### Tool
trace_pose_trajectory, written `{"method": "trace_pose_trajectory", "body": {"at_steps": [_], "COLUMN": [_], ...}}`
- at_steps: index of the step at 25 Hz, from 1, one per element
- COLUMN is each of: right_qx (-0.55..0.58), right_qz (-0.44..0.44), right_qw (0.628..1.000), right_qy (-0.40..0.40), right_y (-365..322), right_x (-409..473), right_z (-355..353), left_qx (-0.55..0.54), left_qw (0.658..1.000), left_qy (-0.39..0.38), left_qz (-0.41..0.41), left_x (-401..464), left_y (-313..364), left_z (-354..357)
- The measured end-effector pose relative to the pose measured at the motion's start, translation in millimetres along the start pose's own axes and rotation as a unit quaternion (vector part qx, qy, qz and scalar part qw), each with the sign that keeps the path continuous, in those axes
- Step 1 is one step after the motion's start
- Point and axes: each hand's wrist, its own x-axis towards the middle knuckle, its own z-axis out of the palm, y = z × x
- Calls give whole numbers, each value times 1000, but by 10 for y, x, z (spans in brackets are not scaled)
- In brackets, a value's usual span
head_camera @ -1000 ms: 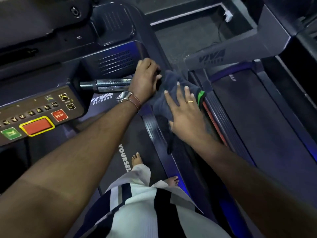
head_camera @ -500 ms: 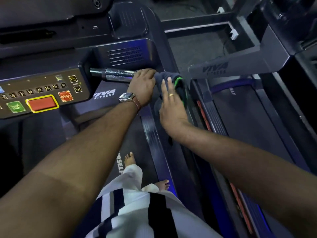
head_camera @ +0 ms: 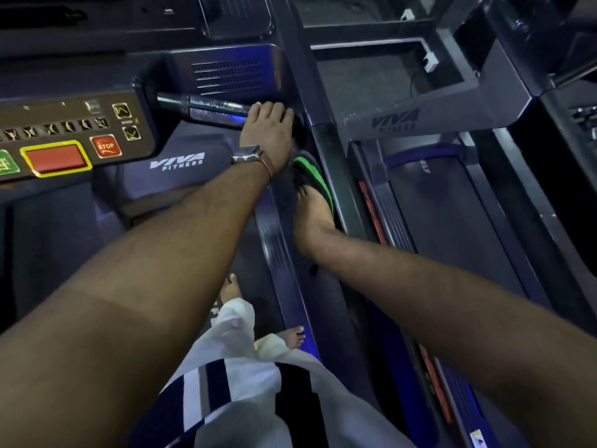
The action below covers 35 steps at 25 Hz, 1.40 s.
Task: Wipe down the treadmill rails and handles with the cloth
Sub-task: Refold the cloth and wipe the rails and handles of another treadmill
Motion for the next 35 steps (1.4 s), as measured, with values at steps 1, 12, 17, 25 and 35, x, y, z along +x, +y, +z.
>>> {"method": "trace_pose_trajectory", "body": {"at_steps": [1,12,17,25,35], "right_qx": [8,215,159,459,631], "right_qz": [-42,-169,-148,125,290], "right_qw": [999,957,973,849,709], "right_qy": [5,92,74,231,122], "right_y": [-41,-170,-454,-502,48], "right_x": [-74,-1090,-1264,-1405,-629], "right_z": [92,555,498,676,436], "left_qx": [-1,9,16,26,26], "left_qw": [1000,998,997,997,1000], "left_qy": [-5,15,18,26,-4], "left_qz": [-2,-61,-68,-74,-13], "left_x": [6,-31,-28,11,95], "left_y": [2,181,228,245,38], "left_z": [-15,45,116,109,-90]}}
